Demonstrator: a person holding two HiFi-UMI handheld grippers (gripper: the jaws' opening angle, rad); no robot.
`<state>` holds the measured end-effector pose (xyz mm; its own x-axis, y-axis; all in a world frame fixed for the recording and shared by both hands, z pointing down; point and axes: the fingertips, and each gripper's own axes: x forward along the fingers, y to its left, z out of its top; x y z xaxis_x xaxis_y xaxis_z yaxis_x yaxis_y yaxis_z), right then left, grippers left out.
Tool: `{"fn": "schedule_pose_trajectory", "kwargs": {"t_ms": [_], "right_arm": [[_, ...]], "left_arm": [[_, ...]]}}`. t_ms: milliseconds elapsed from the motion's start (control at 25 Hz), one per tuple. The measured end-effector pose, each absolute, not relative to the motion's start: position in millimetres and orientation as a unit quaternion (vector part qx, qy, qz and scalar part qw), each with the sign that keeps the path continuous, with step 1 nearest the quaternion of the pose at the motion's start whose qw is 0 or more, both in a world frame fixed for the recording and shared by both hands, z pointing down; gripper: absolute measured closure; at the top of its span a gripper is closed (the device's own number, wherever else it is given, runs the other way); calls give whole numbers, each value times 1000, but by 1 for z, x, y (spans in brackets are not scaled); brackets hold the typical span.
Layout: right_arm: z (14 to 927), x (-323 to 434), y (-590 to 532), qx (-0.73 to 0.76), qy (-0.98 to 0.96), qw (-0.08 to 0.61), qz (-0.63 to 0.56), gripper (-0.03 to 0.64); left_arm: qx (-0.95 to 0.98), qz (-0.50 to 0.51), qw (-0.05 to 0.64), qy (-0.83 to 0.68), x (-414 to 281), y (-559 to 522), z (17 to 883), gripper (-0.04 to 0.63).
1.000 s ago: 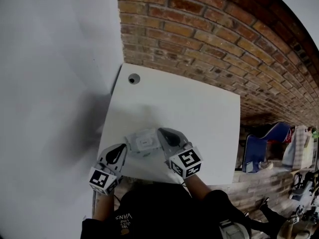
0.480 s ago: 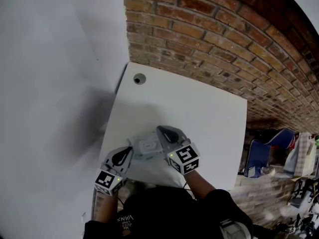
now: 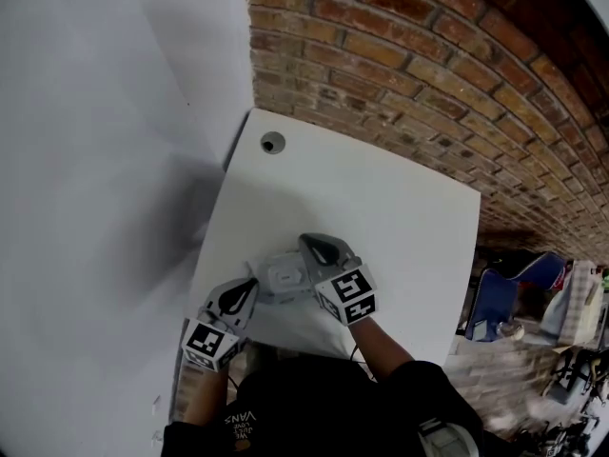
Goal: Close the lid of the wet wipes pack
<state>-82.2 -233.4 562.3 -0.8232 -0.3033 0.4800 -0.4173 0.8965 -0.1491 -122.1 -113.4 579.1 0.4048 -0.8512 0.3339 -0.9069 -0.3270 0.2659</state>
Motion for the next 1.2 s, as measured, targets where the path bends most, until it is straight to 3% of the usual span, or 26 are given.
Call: {"fn": "schedule_pose_trajectory", "kwargs": {"t_ms": [680, 1200], "right_arm": [[582, -80, -220, 167, -932, 293, 133, 618], [579, -73, -206, 159, -931, 302, 133, 619]], "left_arm": [[810, 82, 240, -528, -121, -109, 607, 595], [812, 84, 250, -521, -116, -108, 611, 595]]}}
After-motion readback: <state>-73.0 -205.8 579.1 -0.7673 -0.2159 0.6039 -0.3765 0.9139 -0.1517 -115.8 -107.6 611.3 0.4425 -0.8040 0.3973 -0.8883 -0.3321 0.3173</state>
